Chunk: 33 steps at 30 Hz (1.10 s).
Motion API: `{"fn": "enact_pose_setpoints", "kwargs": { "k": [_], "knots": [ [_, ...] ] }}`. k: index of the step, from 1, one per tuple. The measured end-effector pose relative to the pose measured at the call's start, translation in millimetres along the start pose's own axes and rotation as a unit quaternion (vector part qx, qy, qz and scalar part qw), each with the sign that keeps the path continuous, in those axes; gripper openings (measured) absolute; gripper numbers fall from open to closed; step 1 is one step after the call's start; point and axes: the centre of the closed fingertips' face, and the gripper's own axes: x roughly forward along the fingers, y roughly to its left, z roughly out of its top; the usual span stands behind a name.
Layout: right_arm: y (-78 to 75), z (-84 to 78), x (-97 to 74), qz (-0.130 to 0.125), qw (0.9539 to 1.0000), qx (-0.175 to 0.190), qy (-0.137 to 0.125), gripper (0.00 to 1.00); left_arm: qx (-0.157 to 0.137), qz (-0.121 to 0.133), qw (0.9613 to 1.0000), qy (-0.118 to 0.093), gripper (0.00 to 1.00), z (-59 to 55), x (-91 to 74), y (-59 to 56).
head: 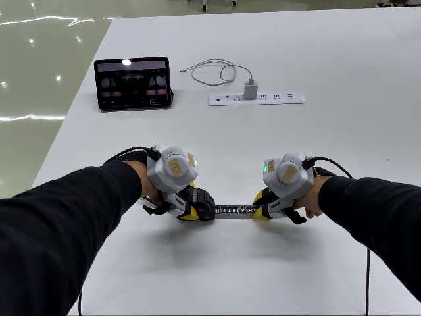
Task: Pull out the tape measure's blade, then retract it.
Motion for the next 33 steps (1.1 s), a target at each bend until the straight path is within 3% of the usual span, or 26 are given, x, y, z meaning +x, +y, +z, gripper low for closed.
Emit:
{"fn": "enact_pose_setpoints", "kwargs": {
  "k": [33],
  "knots": [
    [-4.7,-43.0,-29.7,-0.015,0.9996,0.004,0.023,0.10,-0.001,-0.002,1.0000,0.001,0.32,0.1,-0.4,-1.2]
  ]
}}
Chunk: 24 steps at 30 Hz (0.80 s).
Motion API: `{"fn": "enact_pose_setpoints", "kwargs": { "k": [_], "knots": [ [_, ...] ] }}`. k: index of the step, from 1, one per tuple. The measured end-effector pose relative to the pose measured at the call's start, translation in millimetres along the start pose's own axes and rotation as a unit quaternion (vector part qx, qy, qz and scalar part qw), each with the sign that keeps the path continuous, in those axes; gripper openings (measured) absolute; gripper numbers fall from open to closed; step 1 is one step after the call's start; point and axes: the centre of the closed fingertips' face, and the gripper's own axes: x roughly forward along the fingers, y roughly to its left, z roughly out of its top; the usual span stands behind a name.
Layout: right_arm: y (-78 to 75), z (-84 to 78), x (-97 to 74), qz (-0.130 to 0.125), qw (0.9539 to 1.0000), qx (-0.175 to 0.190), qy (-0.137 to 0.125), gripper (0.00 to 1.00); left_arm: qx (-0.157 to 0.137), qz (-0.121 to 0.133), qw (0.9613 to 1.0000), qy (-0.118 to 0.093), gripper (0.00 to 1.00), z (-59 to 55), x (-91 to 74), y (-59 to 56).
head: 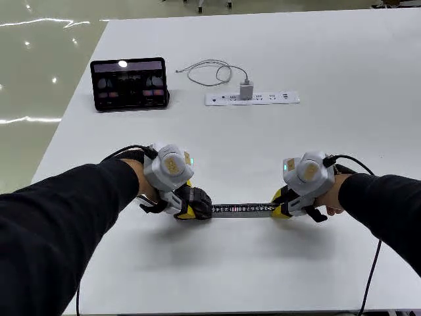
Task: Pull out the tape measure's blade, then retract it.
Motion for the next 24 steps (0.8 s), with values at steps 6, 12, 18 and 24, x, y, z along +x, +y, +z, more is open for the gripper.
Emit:
{"fn": "enact_pose_setpoints", "kwargs": {
  "k": [6,12,18,24],
  "knots": [
    [-1.7,-8.7,-5.9,-0.003,1.0000,0.005,0.002,0.10,-0.001,0.000,1.0000,0.000,0.32,0.1,0.2,0.2],
    [-2.3,-13.3,-9.2,-0.004,1.0000,0.003,0.007,0.10,-0.001,0.000,1.0000,0.000,0.32,0.4,0.1,-0.2],
    [-3.1,-19.7,-13.2,-0.005,0.9999,0.002,0.011,0.10,-0.001,-0.001,1.0000,-0.001,0.32,0.3,0.2,-0.3],
    [-5.7,-26.3,-17.3,-0.006,0.9999,0.007,0.013,0.10,-0.002,0.000,1.0000,-0.001,0.32,0.7,0.3,-0.6]
  ]
}}
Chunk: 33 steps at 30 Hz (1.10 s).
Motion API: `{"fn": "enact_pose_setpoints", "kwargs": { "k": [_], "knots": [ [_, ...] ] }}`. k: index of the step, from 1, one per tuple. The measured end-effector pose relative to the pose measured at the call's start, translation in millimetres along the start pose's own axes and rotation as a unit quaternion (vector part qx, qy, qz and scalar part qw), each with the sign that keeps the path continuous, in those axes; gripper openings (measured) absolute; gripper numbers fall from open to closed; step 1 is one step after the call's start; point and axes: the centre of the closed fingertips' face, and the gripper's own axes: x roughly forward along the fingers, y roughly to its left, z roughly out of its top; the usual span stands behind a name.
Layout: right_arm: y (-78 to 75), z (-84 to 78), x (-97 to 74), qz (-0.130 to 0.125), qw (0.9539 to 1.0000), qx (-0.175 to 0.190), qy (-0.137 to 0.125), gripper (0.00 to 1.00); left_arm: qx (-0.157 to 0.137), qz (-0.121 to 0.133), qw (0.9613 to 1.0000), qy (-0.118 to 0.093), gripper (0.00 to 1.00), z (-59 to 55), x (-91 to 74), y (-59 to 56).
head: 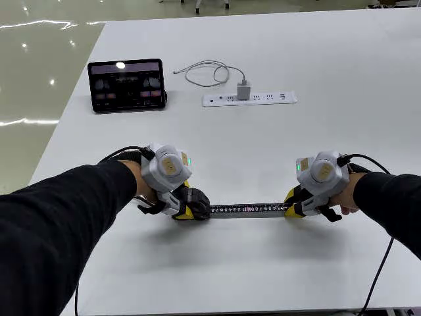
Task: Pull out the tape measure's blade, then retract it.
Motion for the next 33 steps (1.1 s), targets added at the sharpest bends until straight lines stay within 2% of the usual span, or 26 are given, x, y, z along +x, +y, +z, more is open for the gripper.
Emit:
{"fn": "enact_pose_setpoints", "kwargs": {
  "k": [33],
  "knots": [
    [-4.1,-31.3,-19.3,-0.010,0.9998,0.007,0.018,0.10,0.001,0.001,1.0000,0.000,0.32,-0.8,0.1,-0.6]
  ]
}}
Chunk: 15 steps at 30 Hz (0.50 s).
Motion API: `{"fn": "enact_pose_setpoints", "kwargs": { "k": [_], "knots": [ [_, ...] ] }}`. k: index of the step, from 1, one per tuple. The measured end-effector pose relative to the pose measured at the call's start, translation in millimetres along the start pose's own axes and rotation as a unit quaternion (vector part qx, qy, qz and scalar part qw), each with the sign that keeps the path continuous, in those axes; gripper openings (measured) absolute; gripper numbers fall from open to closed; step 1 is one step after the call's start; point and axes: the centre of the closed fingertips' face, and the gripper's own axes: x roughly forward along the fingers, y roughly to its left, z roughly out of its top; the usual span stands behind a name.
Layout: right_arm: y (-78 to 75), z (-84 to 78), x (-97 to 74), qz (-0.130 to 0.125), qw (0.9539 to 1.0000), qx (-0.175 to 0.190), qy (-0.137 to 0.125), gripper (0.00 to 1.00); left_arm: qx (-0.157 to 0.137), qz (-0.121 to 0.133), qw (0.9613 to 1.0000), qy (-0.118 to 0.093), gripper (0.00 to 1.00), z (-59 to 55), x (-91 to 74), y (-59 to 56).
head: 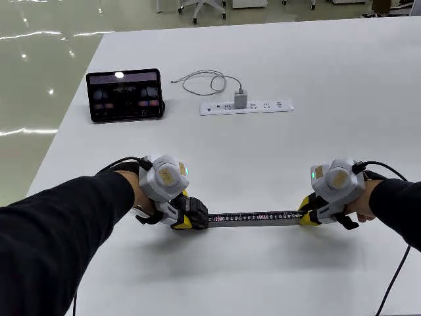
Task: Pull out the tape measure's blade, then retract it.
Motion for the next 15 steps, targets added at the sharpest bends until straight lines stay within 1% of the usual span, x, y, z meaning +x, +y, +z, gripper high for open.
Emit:
{"fn": "enact_pose_setpoints", "kwargs": {
  "k": [11,15],
  "knots": [
    [-1.3,-9.0,-6.4,-0.003,1.0000,0.004,0.005,0.10,-0.002,0.000,1.0000,-0.001,0.32,0.4,-0.1,-0.4],
    [-0.9,-9.7,-6.9,-0.005,1.0000,0.005,0.004,0.10,-0.002,0.000,1.0000,0.000,0.32,0.6,0.1,-0.3]
  ]
}}
